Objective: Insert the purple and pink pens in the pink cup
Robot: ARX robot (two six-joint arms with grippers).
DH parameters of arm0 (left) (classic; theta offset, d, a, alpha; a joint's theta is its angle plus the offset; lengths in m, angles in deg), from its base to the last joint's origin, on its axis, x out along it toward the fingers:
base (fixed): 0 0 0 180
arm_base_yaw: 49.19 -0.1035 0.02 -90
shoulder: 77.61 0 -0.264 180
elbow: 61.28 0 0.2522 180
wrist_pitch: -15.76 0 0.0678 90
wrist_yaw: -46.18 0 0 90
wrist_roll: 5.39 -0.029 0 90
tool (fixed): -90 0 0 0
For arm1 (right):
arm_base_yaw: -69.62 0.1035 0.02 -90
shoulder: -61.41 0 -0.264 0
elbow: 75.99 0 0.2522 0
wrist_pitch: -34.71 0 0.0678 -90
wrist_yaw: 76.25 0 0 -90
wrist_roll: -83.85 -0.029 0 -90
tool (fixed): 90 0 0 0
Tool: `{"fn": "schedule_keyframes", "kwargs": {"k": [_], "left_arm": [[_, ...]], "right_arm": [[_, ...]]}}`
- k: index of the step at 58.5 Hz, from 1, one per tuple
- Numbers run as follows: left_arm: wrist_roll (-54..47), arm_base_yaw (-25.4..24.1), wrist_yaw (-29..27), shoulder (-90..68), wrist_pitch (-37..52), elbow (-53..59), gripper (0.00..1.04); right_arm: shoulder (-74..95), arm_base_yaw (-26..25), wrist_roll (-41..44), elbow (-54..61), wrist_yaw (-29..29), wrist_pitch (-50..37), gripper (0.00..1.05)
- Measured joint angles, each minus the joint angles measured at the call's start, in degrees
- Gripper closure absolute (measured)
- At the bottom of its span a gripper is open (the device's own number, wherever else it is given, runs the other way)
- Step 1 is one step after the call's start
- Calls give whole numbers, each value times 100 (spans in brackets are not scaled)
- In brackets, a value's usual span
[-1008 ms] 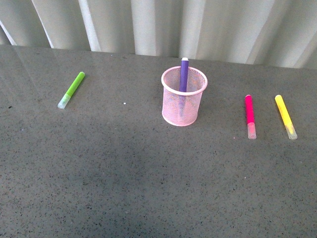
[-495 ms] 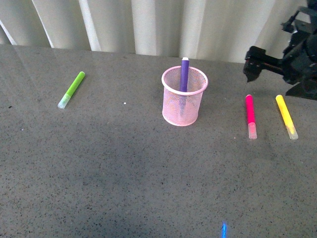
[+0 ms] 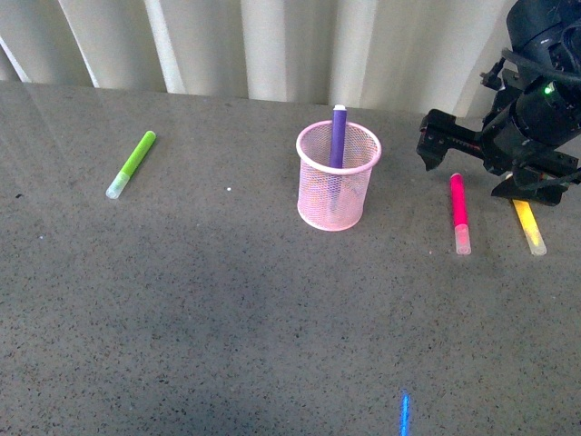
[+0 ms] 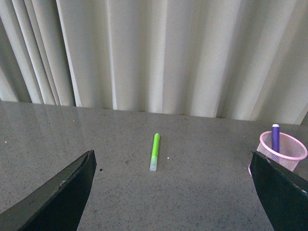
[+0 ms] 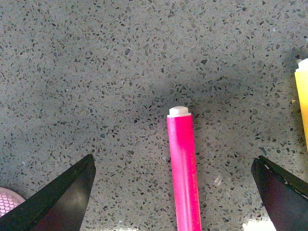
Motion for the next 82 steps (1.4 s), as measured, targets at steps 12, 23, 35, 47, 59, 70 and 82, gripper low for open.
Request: {"fn": "schedule_keyframes", "kwargs": {"k": [12,23,35,47,59,70,82], "left_arm": [[0,0,0,0,0,0,7],[0,0,0,0,0,0,7],[0,0,-2,0,0,0,7],[0,0,0,0,0,0,7],[0,0,0,0,0,0,7],[0,0,0,0,0,0,7],[0,0,0,-2,0,0,7]], "right_arm": [[168,-57,-4,35,-13,-133,7],[251,-138,26,22,-26,-219,7],[332,-256,186,22,105,-396,39],[339,-369,223,101,96,-516,76],[308,-426,225,164,50,-581,93],[247,-439,197,295,26,-789,93],[-291,-380,-105,1014,-382,-2109,93]]}}
